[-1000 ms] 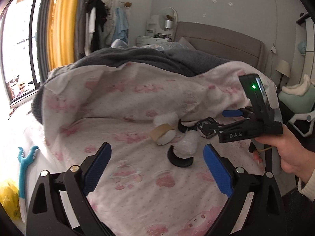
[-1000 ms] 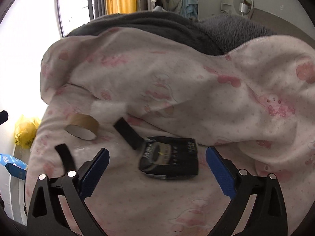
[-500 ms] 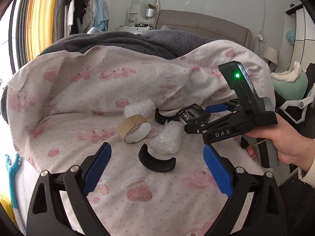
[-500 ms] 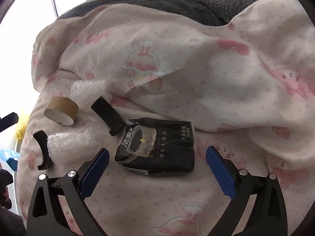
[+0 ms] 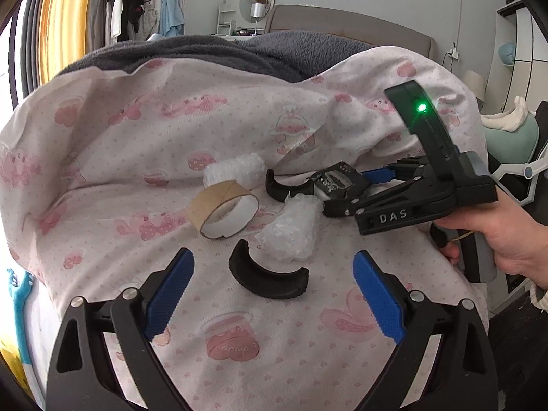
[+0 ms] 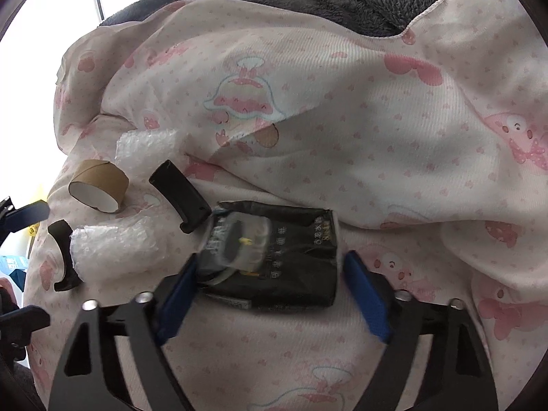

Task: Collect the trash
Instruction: 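Close the right tool on the black printed snack pack, then carry the black snack pack in the right tool over the bin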

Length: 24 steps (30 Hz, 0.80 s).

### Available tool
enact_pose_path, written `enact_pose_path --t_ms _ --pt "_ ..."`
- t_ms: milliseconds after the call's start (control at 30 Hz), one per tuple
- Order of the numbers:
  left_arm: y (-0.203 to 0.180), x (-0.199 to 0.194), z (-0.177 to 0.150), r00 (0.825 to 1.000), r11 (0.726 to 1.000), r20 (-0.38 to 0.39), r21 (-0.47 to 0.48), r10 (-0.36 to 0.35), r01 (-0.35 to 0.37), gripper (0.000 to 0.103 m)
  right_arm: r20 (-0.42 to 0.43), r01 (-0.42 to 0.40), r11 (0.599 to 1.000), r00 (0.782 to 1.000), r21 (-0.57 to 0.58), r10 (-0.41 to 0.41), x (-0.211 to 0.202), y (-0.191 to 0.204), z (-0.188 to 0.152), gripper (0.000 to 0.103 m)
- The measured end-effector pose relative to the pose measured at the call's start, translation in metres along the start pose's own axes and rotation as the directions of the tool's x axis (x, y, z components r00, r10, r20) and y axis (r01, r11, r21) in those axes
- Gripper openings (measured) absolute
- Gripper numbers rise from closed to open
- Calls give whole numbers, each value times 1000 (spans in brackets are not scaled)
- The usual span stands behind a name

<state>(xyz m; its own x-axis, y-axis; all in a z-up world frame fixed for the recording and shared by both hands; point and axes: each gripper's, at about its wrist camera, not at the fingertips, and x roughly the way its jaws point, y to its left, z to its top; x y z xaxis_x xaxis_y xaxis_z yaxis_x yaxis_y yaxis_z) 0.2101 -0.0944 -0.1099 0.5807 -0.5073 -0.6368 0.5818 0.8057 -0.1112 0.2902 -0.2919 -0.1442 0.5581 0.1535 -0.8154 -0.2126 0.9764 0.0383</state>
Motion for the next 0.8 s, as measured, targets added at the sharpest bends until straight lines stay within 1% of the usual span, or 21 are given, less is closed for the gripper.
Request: enact_pose_path --t_ms 100,300,367,600,700,767,800 --pt "-1 4 -1 1000 1000 -7 4 3 -2 95 8 -9 1000 1000 -7 9 -4 0 0 73" --pt "2 6 -2 1000 1000 -7 -6 4 -4 93 20 -46 999 999 11 46 -17 -9 -1 73" --pt "4 7 -2 1000 1000 -9 -10 4 -4 86 30 -41 999 999 5 41 -24 -11 -2 73" --pt "6 13 -3 1000 1000 -29 -13 5 -6 71 63 -33 999 998 21 32 -49 -21 -6 73" --pt "4 17 -4 999 1000 -41 -8 6 -7 61 71 -37 999 997 20 35 -53 -21 -6 73" --pt "5 17 -4 999 1000 -47 -9 9 -9 52 76 -45 999 996 18 43 -57 -22 -5 73" --pt "5 17 -3 999 1000 -46 -10 7 -8 52 78 -47 999 996 17 46 -56 -18 -2 73"
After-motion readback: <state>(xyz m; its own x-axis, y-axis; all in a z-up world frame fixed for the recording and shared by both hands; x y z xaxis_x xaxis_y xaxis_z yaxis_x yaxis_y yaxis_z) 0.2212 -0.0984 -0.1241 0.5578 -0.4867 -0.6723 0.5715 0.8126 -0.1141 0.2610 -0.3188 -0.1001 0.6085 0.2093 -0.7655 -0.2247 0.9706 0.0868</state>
